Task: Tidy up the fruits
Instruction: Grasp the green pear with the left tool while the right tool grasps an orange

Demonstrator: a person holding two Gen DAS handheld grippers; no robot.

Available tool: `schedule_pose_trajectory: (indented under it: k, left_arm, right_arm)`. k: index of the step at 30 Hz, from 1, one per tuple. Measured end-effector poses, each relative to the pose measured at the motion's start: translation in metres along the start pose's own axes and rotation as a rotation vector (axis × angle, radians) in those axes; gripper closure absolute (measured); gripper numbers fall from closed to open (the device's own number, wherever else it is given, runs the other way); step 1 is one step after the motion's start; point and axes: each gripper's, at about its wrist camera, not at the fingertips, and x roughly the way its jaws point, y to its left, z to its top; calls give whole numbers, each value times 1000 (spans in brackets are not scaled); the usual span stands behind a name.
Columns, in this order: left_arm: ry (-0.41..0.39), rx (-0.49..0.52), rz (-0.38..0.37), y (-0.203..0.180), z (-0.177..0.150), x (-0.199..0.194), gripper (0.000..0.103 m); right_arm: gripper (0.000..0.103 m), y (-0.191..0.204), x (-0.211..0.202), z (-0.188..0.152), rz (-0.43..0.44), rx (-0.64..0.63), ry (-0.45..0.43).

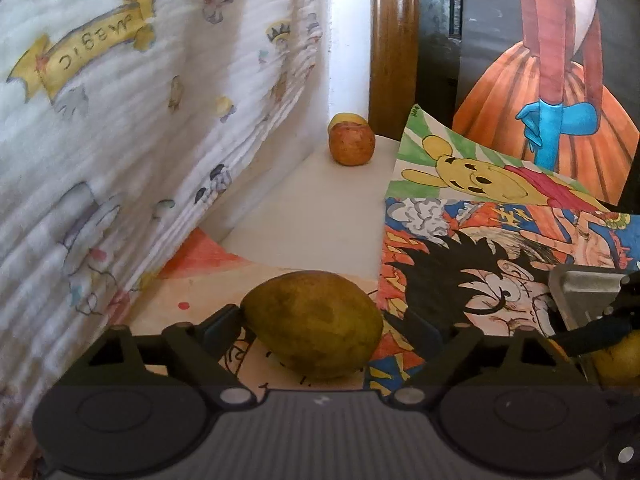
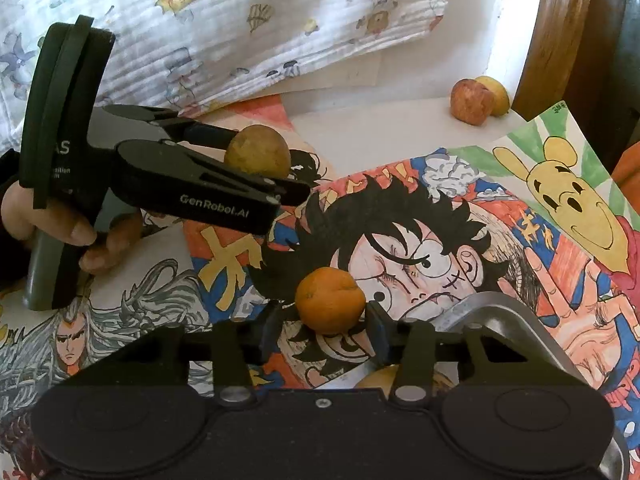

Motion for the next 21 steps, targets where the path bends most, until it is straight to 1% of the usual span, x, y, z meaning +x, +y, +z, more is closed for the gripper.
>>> schedule_pose_trajectory:
  k: [3, 5, 7, 15, 21]
  left_arm:
    - [3, -20, 5, 4, 0, 0, 21]
    - [8, -30, 14, 5, 0, 1, 27]
    - [15, -39, 19, 7, 0, 3, 30]
    - [14, -43, 17, 7, -1, 2, 32]
    - [11, -42, 7, 7, -4, -3, 32]
  right_arm:
    - [57, -2, 2, 1, 0, 5, 0]
    - [59, -3, 2, 1, -1, 7, -1]
    - [59, -4, 4, 2, -1, 10, -2]
    - [58, -8, 7, 3, 4, 19, -2]
    - [59, -5, 7, 3, -13, -10, -9]
